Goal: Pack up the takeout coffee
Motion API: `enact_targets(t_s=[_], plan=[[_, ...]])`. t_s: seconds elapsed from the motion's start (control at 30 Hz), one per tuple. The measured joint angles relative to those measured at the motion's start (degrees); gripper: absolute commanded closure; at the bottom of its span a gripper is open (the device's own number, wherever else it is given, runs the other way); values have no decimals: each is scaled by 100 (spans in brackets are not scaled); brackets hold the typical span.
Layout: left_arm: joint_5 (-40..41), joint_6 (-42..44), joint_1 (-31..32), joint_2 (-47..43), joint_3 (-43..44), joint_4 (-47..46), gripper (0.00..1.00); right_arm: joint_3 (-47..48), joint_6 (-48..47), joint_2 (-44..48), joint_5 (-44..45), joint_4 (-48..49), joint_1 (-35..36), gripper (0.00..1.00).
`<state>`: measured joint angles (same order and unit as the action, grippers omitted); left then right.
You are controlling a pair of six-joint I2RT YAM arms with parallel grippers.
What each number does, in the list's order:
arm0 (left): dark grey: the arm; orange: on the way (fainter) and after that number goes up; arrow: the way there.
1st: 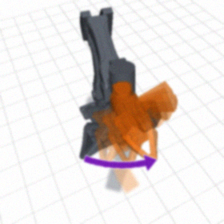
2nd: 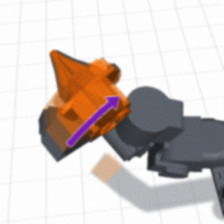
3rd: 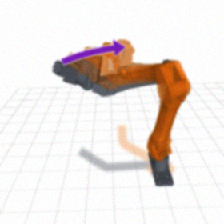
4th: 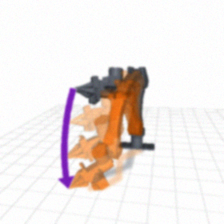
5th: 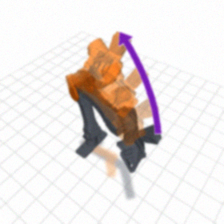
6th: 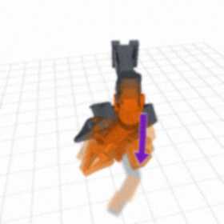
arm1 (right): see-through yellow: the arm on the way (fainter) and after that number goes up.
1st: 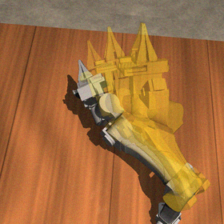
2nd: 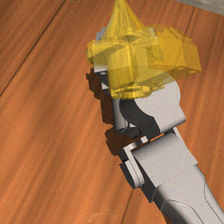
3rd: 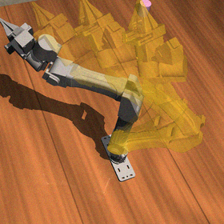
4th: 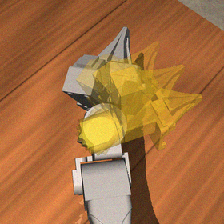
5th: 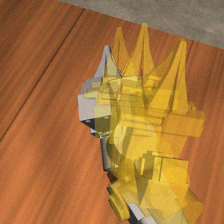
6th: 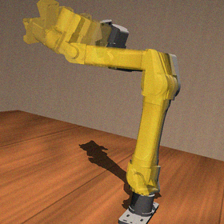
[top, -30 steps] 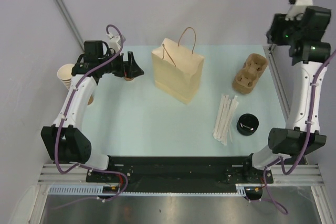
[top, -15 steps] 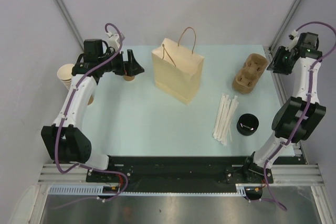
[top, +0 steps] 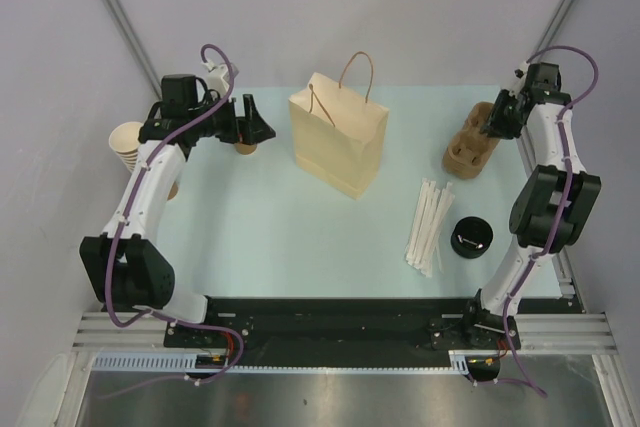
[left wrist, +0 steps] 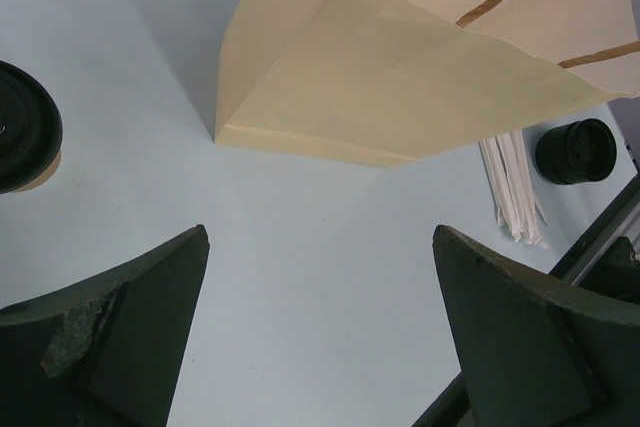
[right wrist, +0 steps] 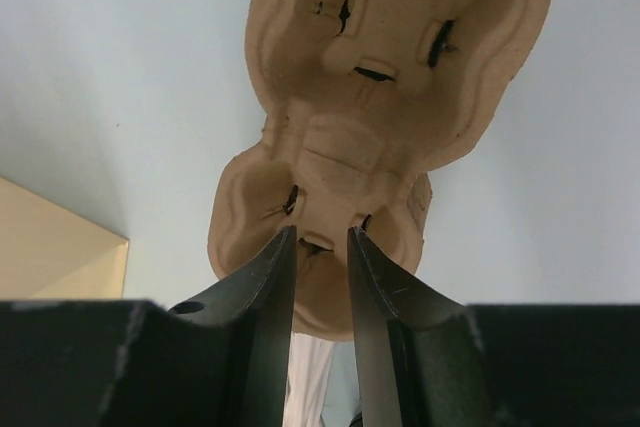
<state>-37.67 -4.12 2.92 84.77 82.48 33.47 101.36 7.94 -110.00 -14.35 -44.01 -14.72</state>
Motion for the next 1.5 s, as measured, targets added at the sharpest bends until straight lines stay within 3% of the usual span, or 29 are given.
enact_targets(t_s=[0.83,1.03,1.17,1.5], plan=[[-4,-46,0,140,-20,-125,0,-214,66,-363,251,256,-227,69],[-4,-46,0,146,-22,-127,0,-214,90,-380,240,264,-229,82],[-4,-46,0,151,-31,-129,1,-214,98,-380,225,273,-229,99],[-4,-48,0,181,-31,-133,0,-214,85,-343,120,262,-264,100]])
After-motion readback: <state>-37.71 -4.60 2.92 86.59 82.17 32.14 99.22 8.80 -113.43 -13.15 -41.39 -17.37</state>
